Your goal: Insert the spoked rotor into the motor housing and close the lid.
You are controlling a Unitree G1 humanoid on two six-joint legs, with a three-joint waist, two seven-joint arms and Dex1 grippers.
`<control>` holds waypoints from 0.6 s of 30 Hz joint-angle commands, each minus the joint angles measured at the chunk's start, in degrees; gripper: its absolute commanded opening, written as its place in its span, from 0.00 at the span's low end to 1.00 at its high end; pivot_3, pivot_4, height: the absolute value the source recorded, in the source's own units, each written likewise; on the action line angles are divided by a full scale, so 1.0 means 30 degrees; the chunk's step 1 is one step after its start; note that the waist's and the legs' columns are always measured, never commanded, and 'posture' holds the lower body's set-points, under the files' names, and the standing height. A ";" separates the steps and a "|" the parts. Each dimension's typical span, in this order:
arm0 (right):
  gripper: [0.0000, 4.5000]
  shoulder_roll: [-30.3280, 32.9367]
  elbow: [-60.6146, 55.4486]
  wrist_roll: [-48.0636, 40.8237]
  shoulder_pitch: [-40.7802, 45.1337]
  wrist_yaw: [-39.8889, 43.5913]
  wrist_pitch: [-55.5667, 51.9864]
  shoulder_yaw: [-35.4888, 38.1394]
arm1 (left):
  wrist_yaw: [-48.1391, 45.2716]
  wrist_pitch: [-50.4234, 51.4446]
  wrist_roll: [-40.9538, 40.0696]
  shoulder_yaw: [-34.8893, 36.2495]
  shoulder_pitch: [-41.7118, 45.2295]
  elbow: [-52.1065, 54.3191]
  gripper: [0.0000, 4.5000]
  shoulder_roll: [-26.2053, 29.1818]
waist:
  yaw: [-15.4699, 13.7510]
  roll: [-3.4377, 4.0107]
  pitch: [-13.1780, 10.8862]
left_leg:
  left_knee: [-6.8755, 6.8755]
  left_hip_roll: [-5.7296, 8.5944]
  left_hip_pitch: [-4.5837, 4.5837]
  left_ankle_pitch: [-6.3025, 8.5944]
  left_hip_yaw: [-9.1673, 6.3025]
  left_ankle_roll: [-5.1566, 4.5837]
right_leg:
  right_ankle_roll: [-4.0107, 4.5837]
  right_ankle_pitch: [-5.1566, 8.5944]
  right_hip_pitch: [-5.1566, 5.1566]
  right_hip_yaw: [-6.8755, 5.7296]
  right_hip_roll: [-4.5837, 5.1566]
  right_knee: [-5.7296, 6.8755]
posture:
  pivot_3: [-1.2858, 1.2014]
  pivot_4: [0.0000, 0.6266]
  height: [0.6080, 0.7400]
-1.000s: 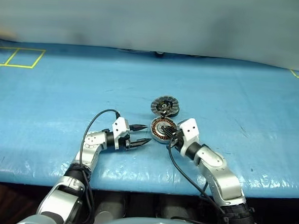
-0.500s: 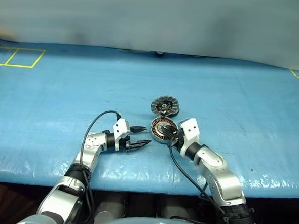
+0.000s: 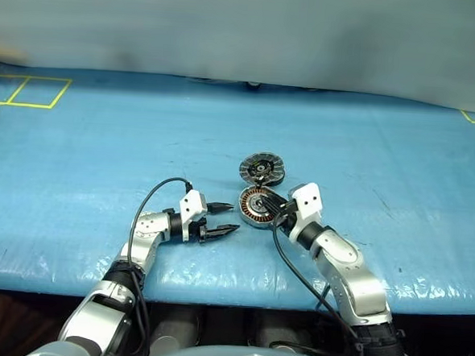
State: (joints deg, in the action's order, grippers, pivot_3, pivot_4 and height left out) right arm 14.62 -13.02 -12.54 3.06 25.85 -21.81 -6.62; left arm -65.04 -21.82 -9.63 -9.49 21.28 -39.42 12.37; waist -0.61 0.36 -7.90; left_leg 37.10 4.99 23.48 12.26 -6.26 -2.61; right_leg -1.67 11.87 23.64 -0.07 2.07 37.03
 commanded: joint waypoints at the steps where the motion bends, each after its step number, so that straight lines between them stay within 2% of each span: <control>1: 0.01 -0.0135 -0.0839 -0.0375 0.0105 0.0488 0.0270 -0.0340 | 0.0057 -0.0367 -0.0021 0.0119 0.0068 0.0093 0.60 -0.0049 | 0.0003 0.0000 0.0000 | -0.0002 0.0000 0.0001 0.0000 -0.0001 0.0000 | 0.0001 0.0000 0.0001 0.0001 0.0000 0.0000 | 0.52 0.24 1.00; 18: 0.01 0.0095 0.0506 0.0345 0.0288 0.0186 -0.0060 -0.0365 | 0.0034 -0.0585 -0.0182 0.0305 0.0152 0.0044 0.60 -0.0183 | 0.0002 0.0000 0.0000 | -0.0005 0.0000 0.0000 0.0000 -0.0001 0.0000 | 0.0002 0.0000 0.0004 0.0003 0.0001 -0.0002 | 0.52 0.24 1.00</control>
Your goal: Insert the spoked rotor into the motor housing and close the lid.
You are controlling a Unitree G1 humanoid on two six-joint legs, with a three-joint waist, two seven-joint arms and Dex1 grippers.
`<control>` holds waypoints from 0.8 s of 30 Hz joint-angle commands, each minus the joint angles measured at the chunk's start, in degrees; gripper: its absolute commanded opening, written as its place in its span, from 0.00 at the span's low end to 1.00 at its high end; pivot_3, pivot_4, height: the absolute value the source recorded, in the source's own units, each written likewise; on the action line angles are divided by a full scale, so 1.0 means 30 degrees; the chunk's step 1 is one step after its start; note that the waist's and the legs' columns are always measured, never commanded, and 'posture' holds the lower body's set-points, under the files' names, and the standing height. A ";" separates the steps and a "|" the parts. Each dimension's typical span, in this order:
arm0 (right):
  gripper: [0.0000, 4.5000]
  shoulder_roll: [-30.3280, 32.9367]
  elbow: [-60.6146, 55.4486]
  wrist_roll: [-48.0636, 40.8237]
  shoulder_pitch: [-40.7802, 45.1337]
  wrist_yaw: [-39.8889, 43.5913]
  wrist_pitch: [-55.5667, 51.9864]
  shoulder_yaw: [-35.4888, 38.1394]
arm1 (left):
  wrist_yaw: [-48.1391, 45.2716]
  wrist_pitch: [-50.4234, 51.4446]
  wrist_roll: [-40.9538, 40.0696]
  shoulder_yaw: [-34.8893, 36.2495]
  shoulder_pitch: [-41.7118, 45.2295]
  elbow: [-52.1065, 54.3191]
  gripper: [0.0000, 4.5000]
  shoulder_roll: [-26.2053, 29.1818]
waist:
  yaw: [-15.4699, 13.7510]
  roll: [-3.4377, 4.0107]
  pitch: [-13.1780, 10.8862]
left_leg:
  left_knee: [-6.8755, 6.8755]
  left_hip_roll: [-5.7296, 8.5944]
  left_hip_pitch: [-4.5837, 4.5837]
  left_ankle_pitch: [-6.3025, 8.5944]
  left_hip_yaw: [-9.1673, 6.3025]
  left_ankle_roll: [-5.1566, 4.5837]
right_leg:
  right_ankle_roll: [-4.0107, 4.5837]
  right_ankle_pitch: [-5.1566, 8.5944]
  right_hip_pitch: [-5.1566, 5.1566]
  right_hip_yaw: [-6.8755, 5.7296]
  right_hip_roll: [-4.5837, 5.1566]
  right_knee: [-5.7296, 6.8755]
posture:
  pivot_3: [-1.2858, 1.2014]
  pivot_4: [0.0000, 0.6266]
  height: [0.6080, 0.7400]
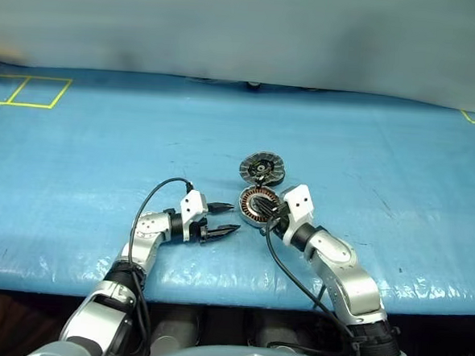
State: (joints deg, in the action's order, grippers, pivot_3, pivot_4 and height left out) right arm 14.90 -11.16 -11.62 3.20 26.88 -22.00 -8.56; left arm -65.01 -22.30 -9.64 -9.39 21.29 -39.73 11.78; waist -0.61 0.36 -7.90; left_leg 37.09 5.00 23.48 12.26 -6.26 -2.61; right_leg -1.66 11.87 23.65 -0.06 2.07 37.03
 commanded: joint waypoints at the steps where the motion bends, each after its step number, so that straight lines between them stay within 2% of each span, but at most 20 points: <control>1: 0.01 0.0023 -0.0102 0.0046 0.0287 -0.0249 0.0005 0.0386 | 0.0013 -0.0420 -0.0168 0.0258 0.0142 0.0149 0.60 0.0021 | -0.0003 0.0000 0.0000 | 0.0000 0.0000 0.0000 0.0000 0.0001 0.0000 | -0.0001 0.0000 0.0000 -0.0002 0.0000 0.0000 | 0.52 0.24 1.00; 24: 0.01 0.0067 0.0806 0.0292 0.0363 -0.0532 -0.0580 0.0330 | 0.0047 -0.0324 -0.0166 0.0192 -0.0115 0.0319 0.60 -0.0001 | 0.0072 0.0001 0.0002 | 0.0000 -0.0001 -0.0014 0.0000 0.0000 0.0000 | 0.0000 0.0001 -0.0009 -0.0003 0.0000 0.0000 | 0.52 0.24 1.00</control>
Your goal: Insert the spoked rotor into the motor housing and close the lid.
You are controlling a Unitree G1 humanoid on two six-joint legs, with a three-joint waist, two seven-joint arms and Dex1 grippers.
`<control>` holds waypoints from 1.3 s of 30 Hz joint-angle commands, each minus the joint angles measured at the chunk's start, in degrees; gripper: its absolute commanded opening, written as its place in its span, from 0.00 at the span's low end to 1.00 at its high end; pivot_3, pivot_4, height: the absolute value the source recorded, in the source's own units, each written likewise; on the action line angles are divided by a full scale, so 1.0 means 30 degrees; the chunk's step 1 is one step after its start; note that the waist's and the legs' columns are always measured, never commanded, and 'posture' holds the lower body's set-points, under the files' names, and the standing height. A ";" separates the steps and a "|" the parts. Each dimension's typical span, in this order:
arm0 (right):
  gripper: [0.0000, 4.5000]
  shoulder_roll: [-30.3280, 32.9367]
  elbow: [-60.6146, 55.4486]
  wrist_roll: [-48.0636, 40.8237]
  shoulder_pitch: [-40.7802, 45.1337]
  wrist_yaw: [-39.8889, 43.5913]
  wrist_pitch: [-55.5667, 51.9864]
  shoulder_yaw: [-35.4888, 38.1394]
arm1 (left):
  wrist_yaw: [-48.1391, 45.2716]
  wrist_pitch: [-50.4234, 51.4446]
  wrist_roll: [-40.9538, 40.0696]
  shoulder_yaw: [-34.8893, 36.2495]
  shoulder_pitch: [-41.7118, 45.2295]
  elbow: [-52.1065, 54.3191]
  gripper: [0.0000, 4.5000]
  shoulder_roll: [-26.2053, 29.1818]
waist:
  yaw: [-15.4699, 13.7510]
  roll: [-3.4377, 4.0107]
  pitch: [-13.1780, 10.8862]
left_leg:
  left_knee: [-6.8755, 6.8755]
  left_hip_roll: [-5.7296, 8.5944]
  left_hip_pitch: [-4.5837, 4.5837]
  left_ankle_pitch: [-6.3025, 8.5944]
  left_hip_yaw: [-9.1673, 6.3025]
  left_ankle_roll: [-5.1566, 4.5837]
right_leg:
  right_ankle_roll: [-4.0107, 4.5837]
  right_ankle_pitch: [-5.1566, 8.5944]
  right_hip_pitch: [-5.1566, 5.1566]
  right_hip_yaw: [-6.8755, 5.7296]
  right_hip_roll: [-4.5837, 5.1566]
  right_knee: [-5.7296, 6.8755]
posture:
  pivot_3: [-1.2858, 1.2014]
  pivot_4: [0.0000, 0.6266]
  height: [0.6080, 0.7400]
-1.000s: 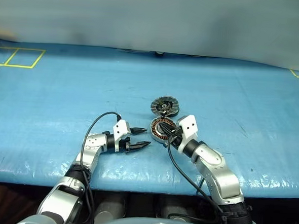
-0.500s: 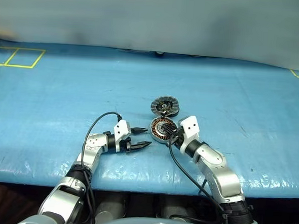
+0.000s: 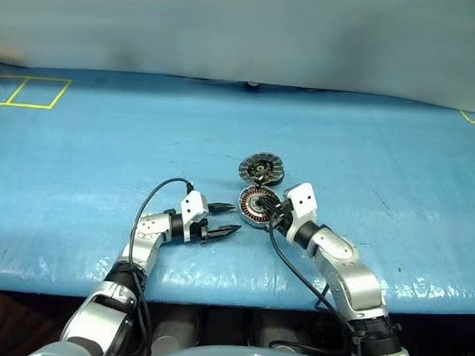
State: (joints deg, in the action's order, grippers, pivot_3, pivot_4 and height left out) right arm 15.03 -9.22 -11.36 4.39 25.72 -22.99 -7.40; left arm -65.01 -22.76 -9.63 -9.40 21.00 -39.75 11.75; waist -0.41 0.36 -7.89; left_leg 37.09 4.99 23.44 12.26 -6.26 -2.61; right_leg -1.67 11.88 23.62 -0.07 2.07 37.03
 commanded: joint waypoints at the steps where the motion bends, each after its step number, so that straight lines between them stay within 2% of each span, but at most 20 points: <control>1: 0.01 0.0013 0.0121 0.0201 -0.0070 -0.0152 -0.0295 -0.0061 | 0.0043 -0.0165 -0.0173 0.0190 -0.0028 0.0328 0.60 0.0000 | 0.0014 0.0000 0.0000 | 0.0000 0.0000 -0.0003 0.0000 0.0000 0.0000 | 0.0000 0.0000 -0.0001 0.0000 0.0000 0.0000 | 0.52 0.24 1.00; 4: 0.01 -0.0108 -0.0037 0.0092 -0.0169 -0.0342 -0.0384 0.0122 | 0.0047 -0.0148 -0.0183 0.0185 -0.0035 0.0334 0.60 -0.0029 | 0.0057 0.0001 0.0000 | -0.0001 0.0000 -0.0004 0.0000 -0.0001 0.0000 | -0.0001 0.0001 -0.0002 -0.0001 0.0001 -0.0001 | 0.52 0.24 1.00; 9: 0.01 -0.0911 -0.1043 -0.1823 -0.0192 -0.0342 -0.0809 0.1394 | 0.0038 -0.0128 -0.0180 0.0169 -0.0040 0.0327 0.60 -0.0051 | 0.0064 0.0001 0.0000 | -0.0001 0.0000 0.0005 0.0000 -0.0003 -0.0001 | -0.0001 0.0000 0.0000 0.0002 0.0002 -0.0002 | 0.52 0.24 1.00; 25: 0.01 -0.0628 -0.0988 -0.1120 0.0256 -0.0631 -0.0917 0.0877 | 0.0159 -0.0148 -0.0093 0.0137 -0.0095 0.0330 0.60 -0.0075 | 0.0105 0.0001 0.0000 | -0.0007 0.0000 0.0006 0.0001 -0.0003 -0.0002 | -0.0001 0.0001 0.0004 0.0001 0.0001 -0.0004 | 0.52 0.24 1.00; 39: 0.01 0.0610 -0.0889 0.1865 0.0379 -0.0644 -0.1343 -0.1839 | 0.0294 -0.0138 -0.0071 0.0096 -0.0133 0.0384 0.60 -0.0045 | 0.0221 0.0001 0.0002 | -0.0006 0.0000 -0.0015 0.0001 -0.0003 -0.0002 | -0.0005 0.0003 -0.0003 -0.0004 0.0001 -0.0006 | 0.52 0.24 1.00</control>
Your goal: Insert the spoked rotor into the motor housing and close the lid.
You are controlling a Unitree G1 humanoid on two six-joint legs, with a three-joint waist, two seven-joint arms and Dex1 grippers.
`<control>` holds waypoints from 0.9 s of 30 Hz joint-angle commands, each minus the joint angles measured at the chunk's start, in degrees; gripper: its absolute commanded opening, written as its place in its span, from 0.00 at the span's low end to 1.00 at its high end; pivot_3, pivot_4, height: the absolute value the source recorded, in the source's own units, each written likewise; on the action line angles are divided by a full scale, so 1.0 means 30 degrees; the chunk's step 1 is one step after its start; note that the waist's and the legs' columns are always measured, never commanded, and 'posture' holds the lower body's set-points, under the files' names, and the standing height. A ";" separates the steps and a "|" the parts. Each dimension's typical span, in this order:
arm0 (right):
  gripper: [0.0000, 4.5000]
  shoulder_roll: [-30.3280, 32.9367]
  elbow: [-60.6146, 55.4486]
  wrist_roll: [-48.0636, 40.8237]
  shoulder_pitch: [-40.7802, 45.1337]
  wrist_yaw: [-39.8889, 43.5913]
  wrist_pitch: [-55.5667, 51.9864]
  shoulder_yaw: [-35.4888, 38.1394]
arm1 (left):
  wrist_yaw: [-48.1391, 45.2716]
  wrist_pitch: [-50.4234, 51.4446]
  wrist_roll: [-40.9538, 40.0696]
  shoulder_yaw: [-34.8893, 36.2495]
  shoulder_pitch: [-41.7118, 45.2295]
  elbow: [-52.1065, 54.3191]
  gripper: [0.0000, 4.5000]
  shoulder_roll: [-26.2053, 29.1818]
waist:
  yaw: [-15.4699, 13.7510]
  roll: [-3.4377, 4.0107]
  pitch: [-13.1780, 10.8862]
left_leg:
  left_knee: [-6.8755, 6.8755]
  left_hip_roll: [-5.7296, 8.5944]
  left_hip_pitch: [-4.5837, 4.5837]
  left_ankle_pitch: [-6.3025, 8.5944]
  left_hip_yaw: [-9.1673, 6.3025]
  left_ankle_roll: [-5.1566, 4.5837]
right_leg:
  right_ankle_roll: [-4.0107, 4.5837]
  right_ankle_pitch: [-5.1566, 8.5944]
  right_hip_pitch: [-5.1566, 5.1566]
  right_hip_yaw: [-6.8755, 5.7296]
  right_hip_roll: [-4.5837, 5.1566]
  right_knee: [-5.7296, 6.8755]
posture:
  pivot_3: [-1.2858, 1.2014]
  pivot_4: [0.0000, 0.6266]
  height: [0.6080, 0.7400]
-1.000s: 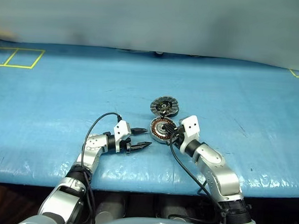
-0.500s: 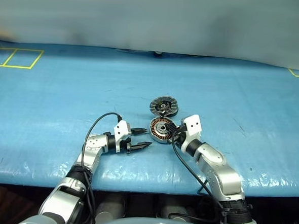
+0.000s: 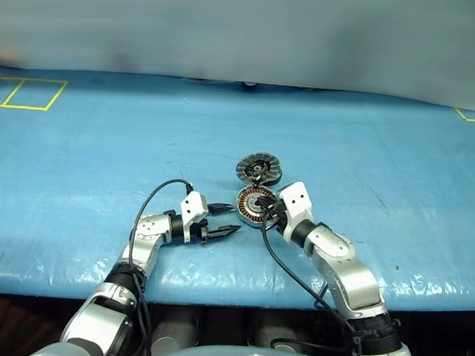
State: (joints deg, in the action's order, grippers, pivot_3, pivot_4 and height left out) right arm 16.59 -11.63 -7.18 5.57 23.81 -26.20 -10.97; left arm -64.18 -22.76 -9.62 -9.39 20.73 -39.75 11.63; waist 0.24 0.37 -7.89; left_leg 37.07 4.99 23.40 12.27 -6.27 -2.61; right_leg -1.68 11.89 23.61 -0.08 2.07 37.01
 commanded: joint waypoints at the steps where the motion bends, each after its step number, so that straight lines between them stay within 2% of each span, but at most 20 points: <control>1: 0.01 0.0071 -0.0038 0.0648 0.0006 -0.0121 -0.0467 -0.0689 | 0.0030 -0.0141 -0.0072 0.0093 -0.0042 0.0389 0.60 -0.0004 | 0.0014 0.0000 0.0000 | 0.0000 0.0000 -0.0004 0.0000 0.0000 0.0000 | -0.0001 0.0001 0.0000 0.0001 0.0000 0.0001 | 0.52 0.24 1.00; 10: 0.01 0.0158 -0.0331 0.1313 0.0207 -0.0577 -0.0848 -0.0448 | 0.0053 -0.0104 -0.0089 0.0075 -0.0047 0.0399 0.60 0.0003 | 0.0083 -0.0001 0.0000 | 0.0000 0.0000 -0.0054 0.0002 -0.0001 -0.0001 | -0.0082 0.0050 -0.0011 0.0004 0.0005 -0.0001 | 0.52 0.24 1.00; 16: 0.01 0.0589 -0.0782 0.2412 0.0681 -0.1147 -0.2734 -0.0915 | 0.0048 -0.0119 -0.0108 0.0073 -0.0048 0.0392 0.60 -0.0029 | 0.0069 -0.0001 0.0001 | 0.0002 0.0000 -0.0055 0.0001 -0.0003 0.0000 | -0.0082 0.0049 -0.0006 0.0003 0.0008 -0.0001 | 0.52 0.24 1.00; 27: 0.01 0.0734 -0.1999 0.2314 0.0255 -0.1025 -0.3988 -0.0998 | 0.0056 -0.0109 -0.0115 0.0074 -0.0164 0.0499 0.60 0.0012 | 0.0001 -0.0005 0.0003 | -0.0003 0.0001 -0.0056 0.0003 -0.0011 -0.0003 | -0.0087 0.0051 -0.0013 -0.0006 0.0014 -0.0017 | 0.52 0.24 1.00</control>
State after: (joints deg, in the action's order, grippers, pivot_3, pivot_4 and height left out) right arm 18.17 -17.59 -0.73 7.45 21.07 -36.45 -14.31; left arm -63.87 -22.76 -9.59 -9.46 20.51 -39.73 11.59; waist 0.25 0.35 -7.88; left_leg 37.05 5.00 23.23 12.28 -6.30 -2.62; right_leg -1.94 12.04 23.58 -0.10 2.12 36.96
